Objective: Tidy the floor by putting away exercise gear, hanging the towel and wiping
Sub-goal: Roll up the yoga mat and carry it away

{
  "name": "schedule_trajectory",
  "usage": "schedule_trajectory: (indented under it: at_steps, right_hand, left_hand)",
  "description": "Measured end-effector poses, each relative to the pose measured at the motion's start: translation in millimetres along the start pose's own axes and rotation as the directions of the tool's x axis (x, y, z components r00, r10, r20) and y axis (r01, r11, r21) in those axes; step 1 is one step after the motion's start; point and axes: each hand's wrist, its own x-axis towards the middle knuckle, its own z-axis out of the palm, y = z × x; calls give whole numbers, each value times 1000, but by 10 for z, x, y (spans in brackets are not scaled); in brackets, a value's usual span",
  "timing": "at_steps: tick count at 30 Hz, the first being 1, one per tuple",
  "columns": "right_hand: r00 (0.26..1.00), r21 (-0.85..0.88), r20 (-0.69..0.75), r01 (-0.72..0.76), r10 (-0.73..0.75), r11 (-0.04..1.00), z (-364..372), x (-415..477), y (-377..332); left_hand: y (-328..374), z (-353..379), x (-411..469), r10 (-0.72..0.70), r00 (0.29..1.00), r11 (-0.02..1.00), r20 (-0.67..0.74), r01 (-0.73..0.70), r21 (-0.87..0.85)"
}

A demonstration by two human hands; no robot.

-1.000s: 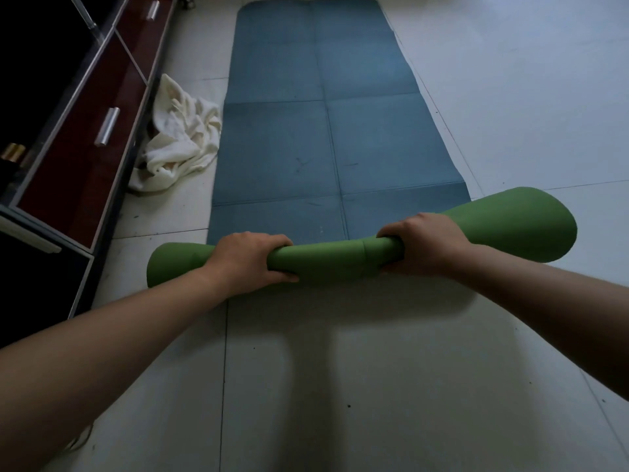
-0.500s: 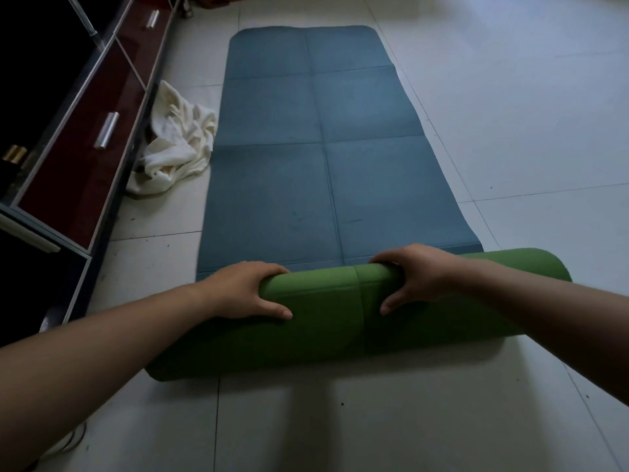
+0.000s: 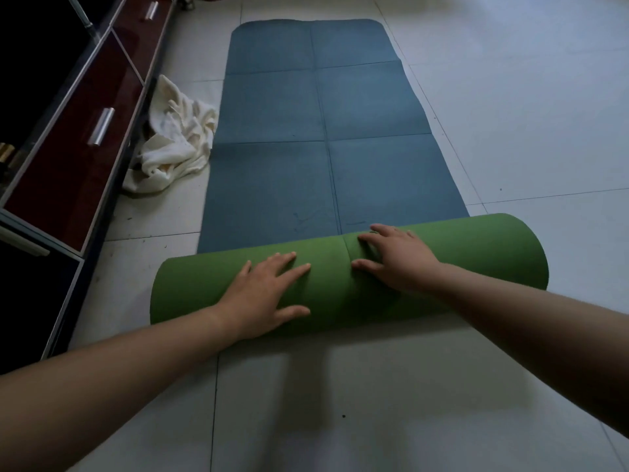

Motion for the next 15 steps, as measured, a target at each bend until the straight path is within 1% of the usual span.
schedule_trajectory:
  at_steps: [2,4,7,9,12,15]
  right_hand:
    - [999,10,-49,-5,5,1000,11,45,-18]
    - [996,11,-61,65,-64,998,18,11,-27]
    - [985,-52,-11,172,-173,984,85,-75,-6]
    - [980,-108,23,198,-197,974,134,-105,30]
    - [981,-155,47,195,-190,968,158,-68,72]
    - [980,-190,50,197,-191,962,150,43,82]
  left_hand:
    - [-15,8,24,-25,996,999,84,22,36]
    - [-61,-6,81,-28,992,999,126,22,46]
    - [-158,-40,226,-12,985,1000,170,8,29]
    - [-216,-80,331,-2,981,1000,196,4,-9]
    - [-296,-152,441,5,984,998,178,5,-57]
    - [-326,-215,478,6,996,995,88,3,-96]
